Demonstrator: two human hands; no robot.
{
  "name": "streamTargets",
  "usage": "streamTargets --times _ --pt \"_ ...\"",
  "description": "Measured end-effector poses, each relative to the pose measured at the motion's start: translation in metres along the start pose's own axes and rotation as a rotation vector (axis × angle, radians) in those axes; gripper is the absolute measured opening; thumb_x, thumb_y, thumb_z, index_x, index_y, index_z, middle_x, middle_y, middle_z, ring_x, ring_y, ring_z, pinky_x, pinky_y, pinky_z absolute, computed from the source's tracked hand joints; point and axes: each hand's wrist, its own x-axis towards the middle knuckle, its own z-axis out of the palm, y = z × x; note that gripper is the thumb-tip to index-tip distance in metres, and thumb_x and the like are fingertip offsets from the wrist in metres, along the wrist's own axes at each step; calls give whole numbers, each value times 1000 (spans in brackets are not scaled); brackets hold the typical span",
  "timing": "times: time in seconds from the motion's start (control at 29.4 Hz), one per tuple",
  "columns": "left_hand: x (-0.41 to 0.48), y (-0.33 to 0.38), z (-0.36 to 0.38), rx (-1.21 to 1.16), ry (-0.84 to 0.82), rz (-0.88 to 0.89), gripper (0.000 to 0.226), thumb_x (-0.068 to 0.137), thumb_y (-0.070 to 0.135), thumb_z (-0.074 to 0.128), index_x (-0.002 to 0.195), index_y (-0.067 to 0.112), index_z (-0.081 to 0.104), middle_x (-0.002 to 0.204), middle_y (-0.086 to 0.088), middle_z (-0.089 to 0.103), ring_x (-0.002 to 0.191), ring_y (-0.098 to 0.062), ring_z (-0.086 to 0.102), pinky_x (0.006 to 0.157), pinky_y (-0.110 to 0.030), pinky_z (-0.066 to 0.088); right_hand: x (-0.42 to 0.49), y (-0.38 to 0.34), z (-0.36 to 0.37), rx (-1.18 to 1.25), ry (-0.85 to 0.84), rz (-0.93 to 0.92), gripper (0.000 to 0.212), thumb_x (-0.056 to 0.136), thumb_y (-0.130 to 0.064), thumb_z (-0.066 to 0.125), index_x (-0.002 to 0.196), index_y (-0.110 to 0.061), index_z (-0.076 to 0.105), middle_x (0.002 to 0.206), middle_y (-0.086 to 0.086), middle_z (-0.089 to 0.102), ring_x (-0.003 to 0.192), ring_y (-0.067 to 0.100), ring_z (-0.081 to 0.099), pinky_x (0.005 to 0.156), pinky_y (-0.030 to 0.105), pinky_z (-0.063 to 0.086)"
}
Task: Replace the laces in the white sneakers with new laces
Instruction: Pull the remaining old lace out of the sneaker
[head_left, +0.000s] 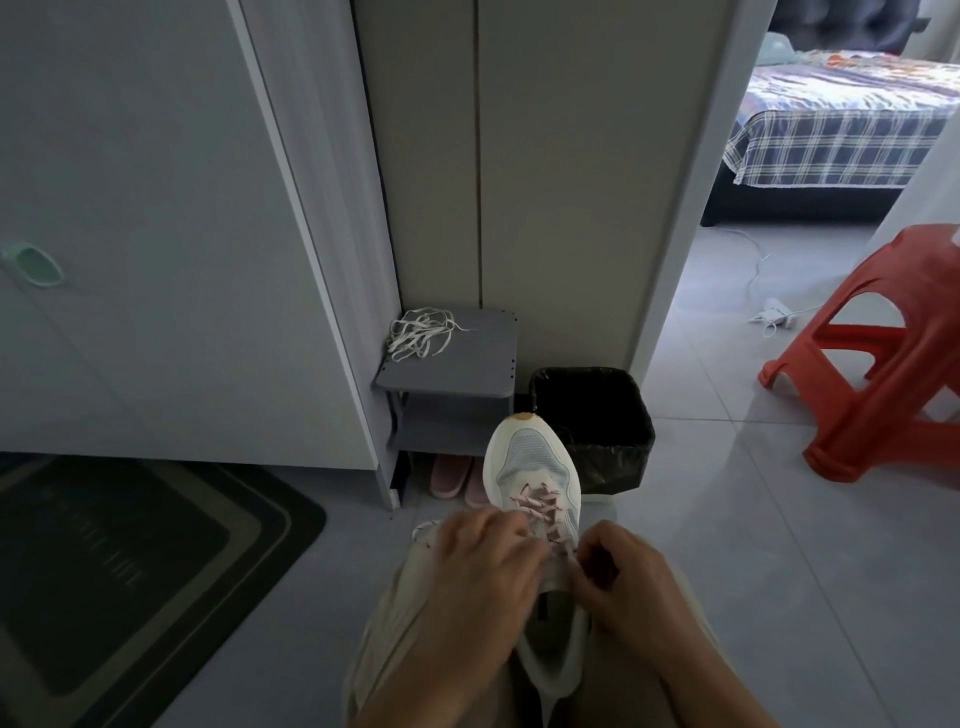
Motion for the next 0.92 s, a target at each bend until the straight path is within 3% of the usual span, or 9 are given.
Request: streamTargets --times 0.1,0.2,0.34,0.44,0.61,0.68,0.75,0.82,0.92 --pt "12 14 16 86 -119 21 27 59 41 82 80 30 70 83 12 62 85 -10 55 75 -27 48 -3 4 -1 8 -17 -11 24 85 -28 62 75 -38 43 76 -15 53 71 2 51 66 12 43" --pt "19 17 23 72 -144 -56 25 53 36 87 71 27 71 76 13 61 80 -9 56 69 -26 49 -3 10 0 100 80 45 17 87 -30 58 82 -40 45 83 -17 57 78 4 57 74 22 52" --pt "12 9 24 -68 -29 -87 4 71 34 69 72 30 68 77 15 56 80 -5 47 76 -21 35 0 16 1 91 117 49 10 88 -32 56 92 -39 48 90 -21 53 82 3 56 74 15 47" --pt "3 6 24 -66 -19 -82 21 79 37 47 75 28 65 81 14 54 82 -5 41 74 -21 29 -1 11 -1 18 21 -53 8 89 -36 54 90 -42 49 89 -25 49 81 1 53 72 8 42" --pt "-6 6 25 -15 6 -124 24 80 37 43 71 25 62 81 10 55 82 -7 40 76 -18 32 0 -2 -3 -150 -87 -131 27 88 -50 50 111 -39 47 80 -34 38 75 -9 43 69 1 32" --pt "-5 7 25 21 1 -145 24 79 36 42 70 25 61 80 10 55 82 -7 39 75 -18 34 0 -3 -1 -176 -104 -139 30 88 -52 48 115 -39 45 83 -31 41 77 -4 45 72 1 30" --pt "-5 7 24 31 1 -117 20 78 33 44 71 24 60 80 9 55 81 -8 39 76 -21 31 -1 0 1 -185 -89 -103 29 90 -48 47 116 -37 45 93 -25 45 85 -2 43 76 6 32" --pt "-8 5 21 18 -1 -85 14 78 30 47 72 24 58 81 9 52 81 -8 39 76 -22 29 0 0 0 -142 -28 -13 25 91 -41 49 114 -33 47 95 -19 46 87 1 44 69 7 33" --pt "-19 0 16 -93 -8 -182 11 75 39 49 79 30 46 88 13 47 85 -3 39 74 -15 29 1 4 1 -108 3 16 29 90 -38 52 118 -36 44 98 -18 50 86 0 46 68 7 36"
